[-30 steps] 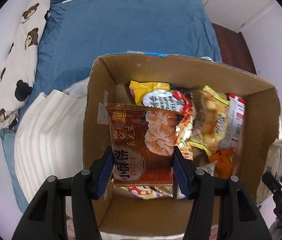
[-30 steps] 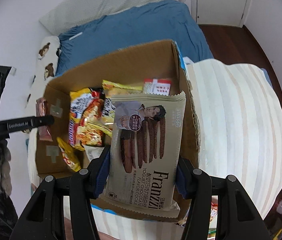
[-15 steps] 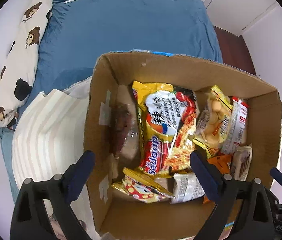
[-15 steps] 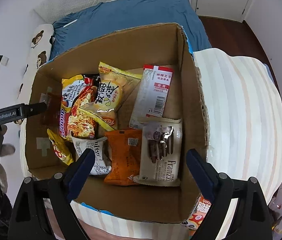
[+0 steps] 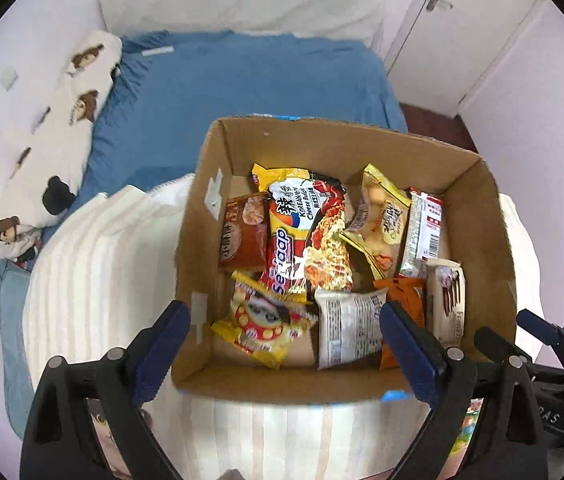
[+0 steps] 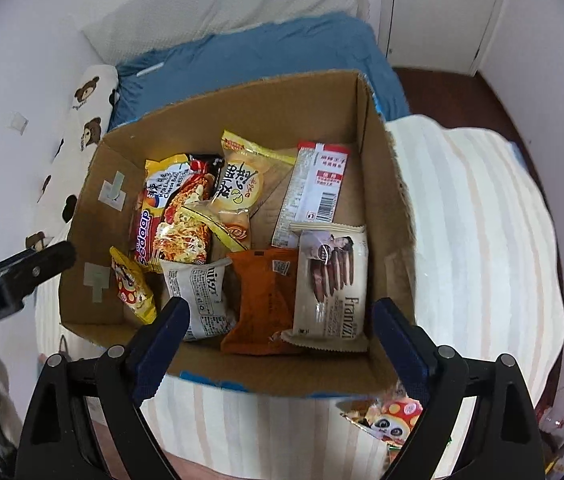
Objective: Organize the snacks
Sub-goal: 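Grasp the candy-ball bag with the right gripper while the left grasps the small white pack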
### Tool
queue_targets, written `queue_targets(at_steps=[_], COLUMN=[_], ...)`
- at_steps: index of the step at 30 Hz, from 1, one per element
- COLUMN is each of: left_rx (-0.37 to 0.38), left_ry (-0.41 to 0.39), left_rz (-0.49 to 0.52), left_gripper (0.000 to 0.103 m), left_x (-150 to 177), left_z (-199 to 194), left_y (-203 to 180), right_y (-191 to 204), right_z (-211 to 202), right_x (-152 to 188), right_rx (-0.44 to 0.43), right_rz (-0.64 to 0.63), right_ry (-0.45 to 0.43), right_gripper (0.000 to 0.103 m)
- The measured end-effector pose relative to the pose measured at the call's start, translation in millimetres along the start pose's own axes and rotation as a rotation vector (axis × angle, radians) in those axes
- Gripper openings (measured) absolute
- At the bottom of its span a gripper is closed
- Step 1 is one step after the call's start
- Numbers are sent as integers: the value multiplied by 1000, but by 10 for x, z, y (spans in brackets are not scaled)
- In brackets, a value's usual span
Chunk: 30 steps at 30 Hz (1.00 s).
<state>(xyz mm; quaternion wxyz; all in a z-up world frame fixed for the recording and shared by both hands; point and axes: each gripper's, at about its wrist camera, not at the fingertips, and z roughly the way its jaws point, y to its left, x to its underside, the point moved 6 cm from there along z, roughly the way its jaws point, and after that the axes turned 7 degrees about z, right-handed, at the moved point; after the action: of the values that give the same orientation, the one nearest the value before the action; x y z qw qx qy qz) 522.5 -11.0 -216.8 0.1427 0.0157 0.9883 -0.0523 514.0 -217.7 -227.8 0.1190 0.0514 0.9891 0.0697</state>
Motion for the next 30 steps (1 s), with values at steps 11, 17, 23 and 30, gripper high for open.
queue_targets(at_steps=[11,17,23,30], left_rx=[-90,-114,-103,-85], left_ry=[-209,-281,-308,-241], left_rz=[34,49,51,0], left_gripper=[97,97,97,97], left_x=[531,824,1120,1575], left_z=[-793,-1155,-1392,-1305], left_y=[-72,-92,-158,-143], right_y=[151,206,241,-115], right_z=[-724,-1132,-1474,-1469], right_x=[497,877,1194,1530], right_rx=[0,-10,-28,-123], right_rz=[-40,-49,-52,81], right_ry=[-191,-269,-329,-254], right_gripper=[95,95,95,95])
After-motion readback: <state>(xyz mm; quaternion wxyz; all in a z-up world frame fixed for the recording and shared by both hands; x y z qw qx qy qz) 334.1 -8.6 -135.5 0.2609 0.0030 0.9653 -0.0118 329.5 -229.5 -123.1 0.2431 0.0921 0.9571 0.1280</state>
